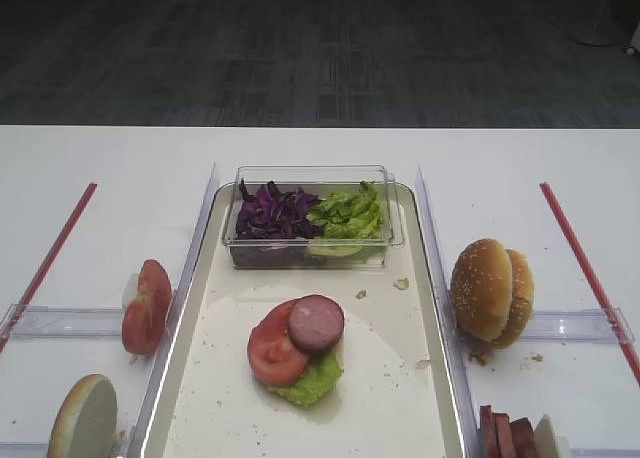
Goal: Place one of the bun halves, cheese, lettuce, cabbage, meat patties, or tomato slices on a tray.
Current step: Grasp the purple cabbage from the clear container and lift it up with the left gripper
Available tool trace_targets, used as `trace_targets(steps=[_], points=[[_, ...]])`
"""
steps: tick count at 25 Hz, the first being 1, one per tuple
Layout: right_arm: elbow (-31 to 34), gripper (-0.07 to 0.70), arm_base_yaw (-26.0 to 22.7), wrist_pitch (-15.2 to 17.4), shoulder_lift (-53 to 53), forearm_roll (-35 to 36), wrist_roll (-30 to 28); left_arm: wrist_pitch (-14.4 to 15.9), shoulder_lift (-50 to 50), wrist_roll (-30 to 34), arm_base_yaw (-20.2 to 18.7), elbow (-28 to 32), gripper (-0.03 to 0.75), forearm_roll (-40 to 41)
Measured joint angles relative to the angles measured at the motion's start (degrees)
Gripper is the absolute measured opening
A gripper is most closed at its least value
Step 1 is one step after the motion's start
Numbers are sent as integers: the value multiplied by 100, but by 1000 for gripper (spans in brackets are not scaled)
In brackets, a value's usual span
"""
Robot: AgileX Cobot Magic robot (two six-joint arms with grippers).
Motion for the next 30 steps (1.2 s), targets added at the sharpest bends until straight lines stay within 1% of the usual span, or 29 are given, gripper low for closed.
trace_targets(steps=[16,23,26,30], points=[[0,378,0,0,0,0,0,0,0,0,0,0,566,0],[0,378,0,0,0,0,0,13,14,-164,0,0,566,40],[0,378,0,0,0,0,0,37,429,-191,0,0,566,65],[0,378,0,0,0,0,0,37,1303,-257,0,0,566,65]])
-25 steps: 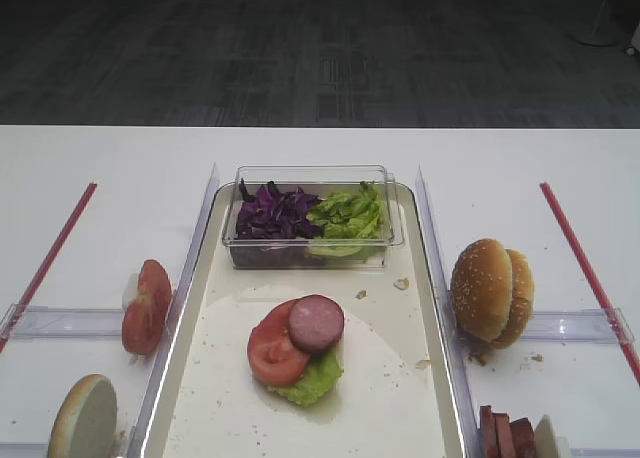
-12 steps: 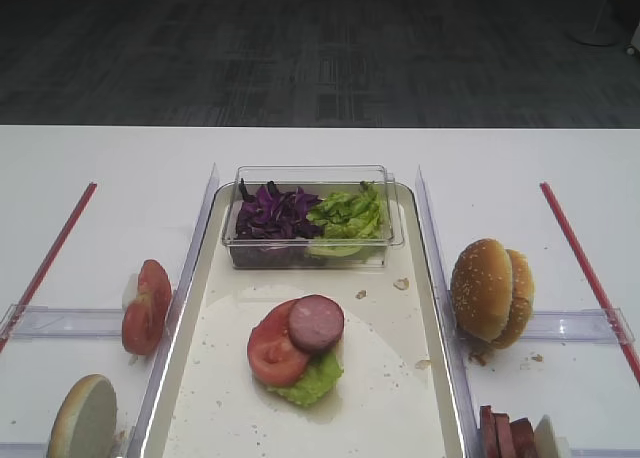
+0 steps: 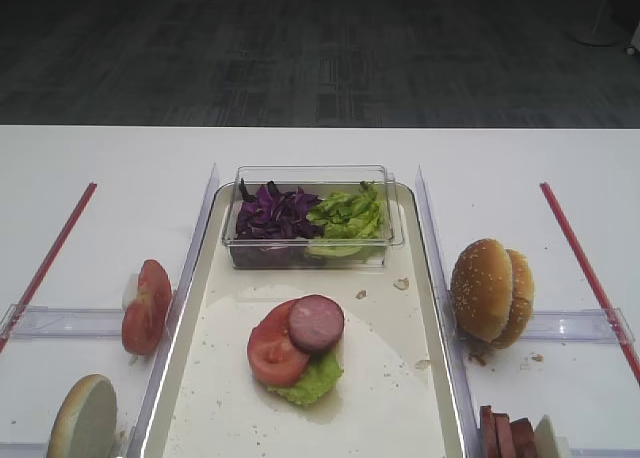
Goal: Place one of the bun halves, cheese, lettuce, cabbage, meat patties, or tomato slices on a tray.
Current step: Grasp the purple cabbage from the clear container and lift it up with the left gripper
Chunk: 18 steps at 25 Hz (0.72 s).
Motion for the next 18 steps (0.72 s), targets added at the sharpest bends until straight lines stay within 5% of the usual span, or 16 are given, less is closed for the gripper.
trace_targets(steps=[18], points=[[0,375,0,0,0,0,0,-102,3345,-25,0,-20,566,46]])
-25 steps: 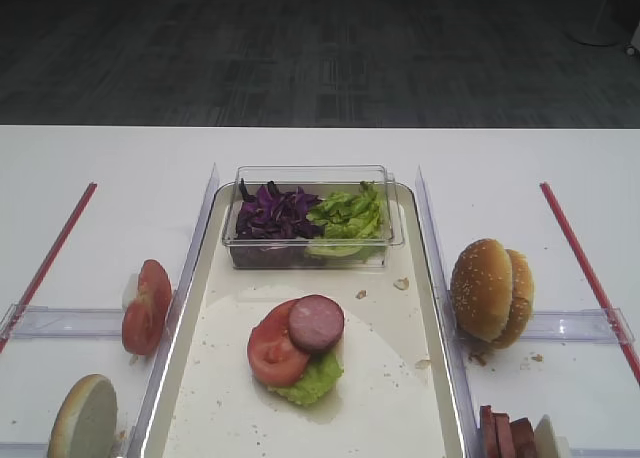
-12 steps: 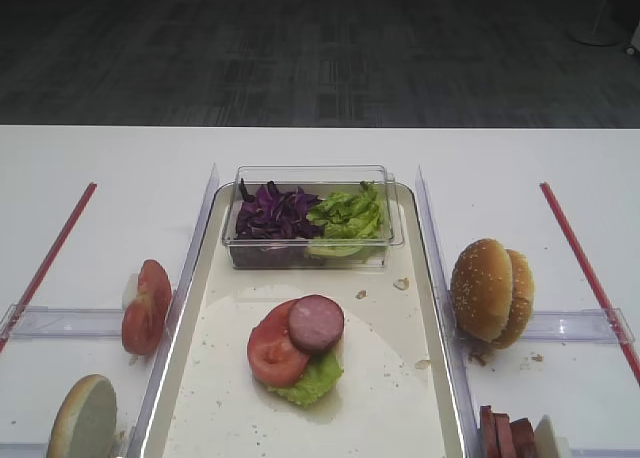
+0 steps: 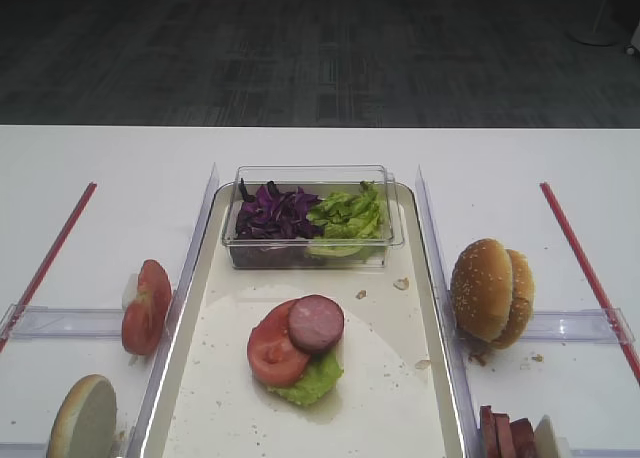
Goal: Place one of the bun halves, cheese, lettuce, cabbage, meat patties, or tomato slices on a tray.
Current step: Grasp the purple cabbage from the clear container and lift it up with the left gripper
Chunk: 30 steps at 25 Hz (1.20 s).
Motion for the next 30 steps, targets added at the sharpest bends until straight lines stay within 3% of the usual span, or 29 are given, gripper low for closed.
trace_targets(steps=[6,18,24,30], points=[[0,375,0,0,0,0,0,-13,505,36,0,-79,566,0],[0,375,0,0,0,0,0,1,537,36,0,-318,566,12],[0,375,0,0,0,0,0,-206,786,36,0,-318,566,12],[0,375,0,0,0,0,0,-694,1709,12,0,-515,566,56]])
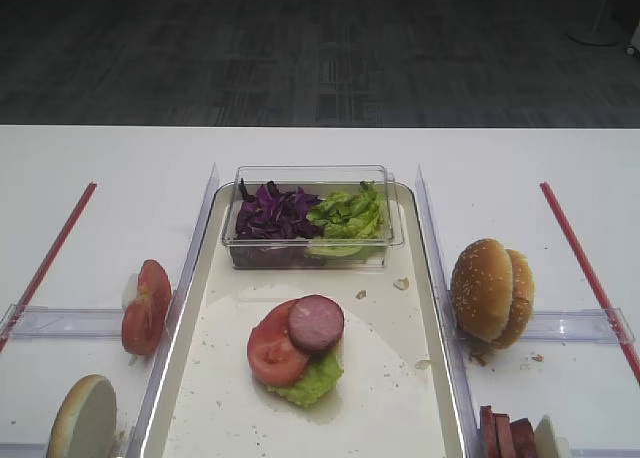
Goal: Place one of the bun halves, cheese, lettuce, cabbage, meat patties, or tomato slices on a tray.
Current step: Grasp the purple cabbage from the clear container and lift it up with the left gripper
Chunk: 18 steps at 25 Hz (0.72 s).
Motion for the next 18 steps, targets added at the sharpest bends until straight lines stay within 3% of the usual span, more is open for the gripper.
trace_targets(steps=[6,18], points=[[0,375,0,0,0,0,0,-249,1202,0,0,-1014,566,109],[0,375,0,0,0,0,0,-256,3923,-7,0,-3829,566,130]])
